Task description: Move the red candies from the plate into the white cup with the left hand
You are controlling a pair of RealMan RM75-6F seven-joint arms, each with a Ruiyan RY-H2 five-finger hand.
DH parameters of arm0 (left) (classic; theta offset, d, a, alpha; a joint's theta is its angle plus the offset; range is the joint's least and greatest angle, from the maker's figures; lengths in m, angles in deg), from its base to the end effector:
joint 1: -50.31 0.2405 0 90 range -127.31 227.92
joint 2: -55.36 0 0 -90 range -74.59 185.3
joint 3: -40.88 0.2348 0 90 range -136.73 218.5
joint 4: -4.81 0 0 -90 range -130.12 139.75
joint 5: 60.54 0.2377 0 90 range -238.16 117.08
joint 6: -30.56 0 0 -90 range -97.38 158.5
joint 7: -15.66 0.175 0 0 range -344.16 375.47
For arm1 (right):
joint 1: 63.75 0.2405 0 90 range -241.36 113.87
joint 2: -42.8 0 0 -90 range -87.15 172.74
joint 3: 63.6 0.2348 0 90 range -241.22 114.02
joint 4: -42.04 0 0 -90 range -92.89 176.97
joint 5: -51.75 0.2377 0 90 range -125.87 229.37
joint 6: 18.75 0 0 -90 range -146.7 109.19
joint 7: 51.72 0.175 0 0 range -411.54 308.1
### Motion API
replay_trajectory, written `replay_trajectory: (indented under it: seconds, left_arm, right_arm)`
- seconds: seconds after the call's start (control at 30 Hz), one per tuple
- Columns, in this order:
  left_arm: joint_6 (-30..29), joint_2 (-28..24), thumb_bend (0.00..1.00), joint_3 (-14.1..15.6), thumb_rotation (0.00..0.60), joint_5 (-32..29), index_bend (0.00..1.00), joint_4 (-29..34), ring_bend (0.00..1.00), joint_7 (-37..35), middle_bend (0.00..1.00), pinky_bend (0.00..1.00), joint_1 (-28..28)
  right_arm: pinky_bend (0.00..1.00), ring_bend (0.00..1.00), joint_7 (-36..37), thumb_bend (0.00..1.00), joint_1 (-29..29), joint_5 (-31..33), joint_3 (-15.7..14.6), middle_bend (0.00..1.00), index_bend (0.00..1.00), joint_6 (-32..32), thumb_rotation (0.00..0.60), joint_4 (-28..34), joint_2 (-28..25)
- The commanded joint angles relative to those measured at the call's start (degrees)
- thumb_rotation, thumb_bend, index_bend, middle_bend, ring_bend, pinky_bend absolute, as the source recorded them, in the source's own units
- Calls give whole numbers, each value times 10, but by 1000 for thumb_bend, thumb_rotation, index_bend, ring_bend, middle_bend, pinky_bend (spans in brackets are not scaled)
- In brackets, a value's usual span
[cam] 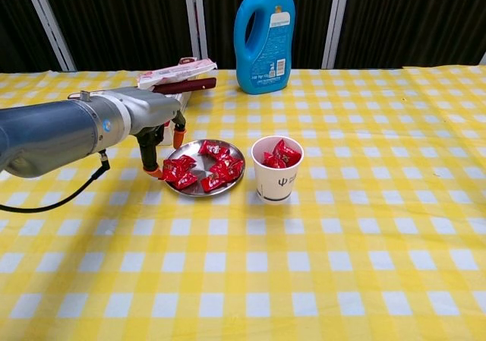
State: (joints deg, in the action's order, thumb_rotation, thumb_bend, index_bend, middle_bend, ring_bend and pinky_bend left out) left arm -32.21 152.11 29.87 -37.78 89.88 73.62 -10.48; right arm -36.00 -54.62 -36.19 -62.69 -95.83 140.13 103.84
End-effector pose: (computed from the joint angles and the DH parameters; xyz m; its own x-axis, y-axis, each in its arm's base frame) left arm -0.0775 0.3788 -0.0923 0.7077 0.3150 0.6324 0.7055 -0.2669 -0.6565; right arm -0.2768 -0.2215 0.1001 0.1049 -0.1768 0.9786 -0.9931 -0.0696 0.0939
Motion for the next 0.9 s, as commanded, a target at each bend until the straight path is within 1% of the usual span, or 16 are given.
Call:
replay_trajectory:
  seconds: [0.03,0.17,0.5,0.6,0.9]
  left_arm:
    - [2,0,214,2,600,-5,394,-4,934,2,872,967,0]
    - [9,2,245,6,600,-12,398,-10,934,3,872,967,0]
    - [19,18,263,7,600,-4,408,-24,934,-7,875,967,-4]
    - [19,22,293,8,600,-4,443,-26,936,-8,880,967,-5]
    - [22,32,409,12,600,-3,497,-34,942,-9,890,967,-7]
  right_arm:
    - [0,0,-1,277,0,1,0,0,0,0,600,0,0]
    - [0,0,-3,277,0,2,1,0,0,0,600,0,1]
    - [0,0,-4,277,-1,6,2,0,0,1,600,1,1]
    - [0,0,-3,277,-1,5,1,0,0,1,600,1,0]
    - [0,0,-3,277,0,5,0,0,0,3,600,2,-1]
